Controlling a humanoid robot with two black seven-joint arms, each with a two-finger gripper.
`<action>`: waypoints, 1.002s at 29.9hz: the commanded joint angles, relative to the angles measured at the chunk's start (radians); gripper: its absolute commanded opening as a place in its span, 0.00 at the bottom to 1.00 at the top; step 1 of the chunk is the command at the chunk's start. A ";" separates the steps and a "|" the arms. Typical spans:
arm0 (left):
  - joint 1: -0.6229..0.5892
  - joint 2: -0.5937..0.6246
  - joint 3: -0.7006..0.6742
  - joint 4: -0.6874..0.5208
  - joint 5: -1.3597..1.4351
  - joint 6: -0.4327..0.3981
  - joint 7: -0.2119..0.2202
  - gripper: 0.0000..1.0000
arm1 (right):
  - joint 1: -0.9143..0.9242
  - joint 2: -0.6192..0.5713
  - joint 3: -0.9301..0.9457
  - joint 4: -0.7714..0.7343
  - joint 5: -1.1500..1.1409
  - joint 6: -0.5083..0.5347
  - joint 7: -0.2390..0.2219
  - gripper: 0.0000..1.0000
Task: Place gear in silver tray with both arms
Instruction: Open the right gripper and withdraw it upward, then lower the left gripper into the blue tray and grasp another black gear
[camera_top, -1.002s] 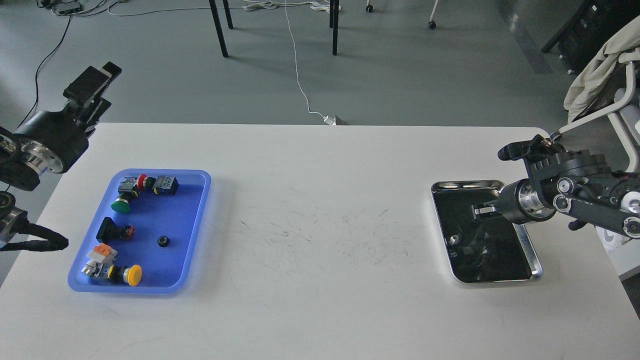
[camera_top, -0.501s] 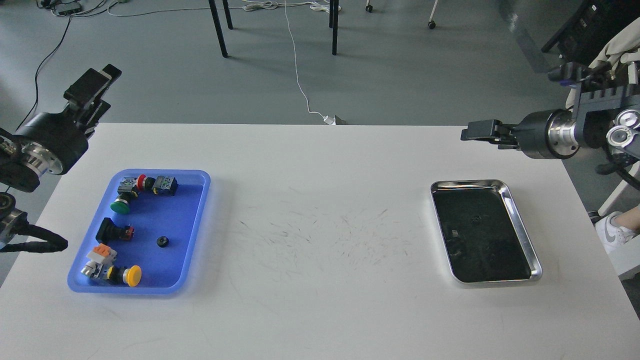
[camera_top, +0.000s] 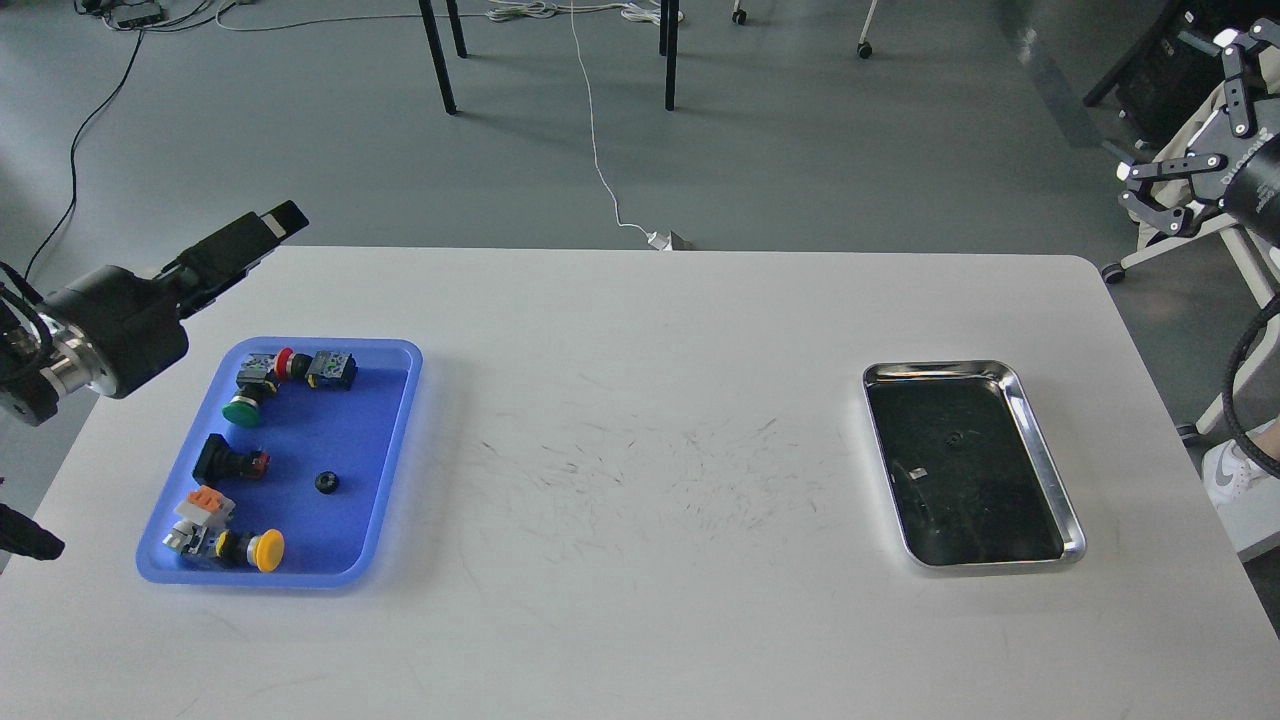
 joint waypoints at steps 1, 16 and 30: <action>0.000 0.003 0.052 -0.022 0.224 -0.004 -0.005 0.98 | -0.146 0.032 0.009 -0.005 0.098 0.000 0.075 0.94; 0.000 -0.140 0.208 0.243 1.021 0.050 -0.083 0.96 | -0.264 0.196 0.036 0.018 0.032 0.000 0.087 0.97; 0.017 -0.212 0.288 0.455 1.047 0.122 -0.146 0.87 | -0.254 0.196 0.036 0.061 -0.006 0.000 0.057 0.97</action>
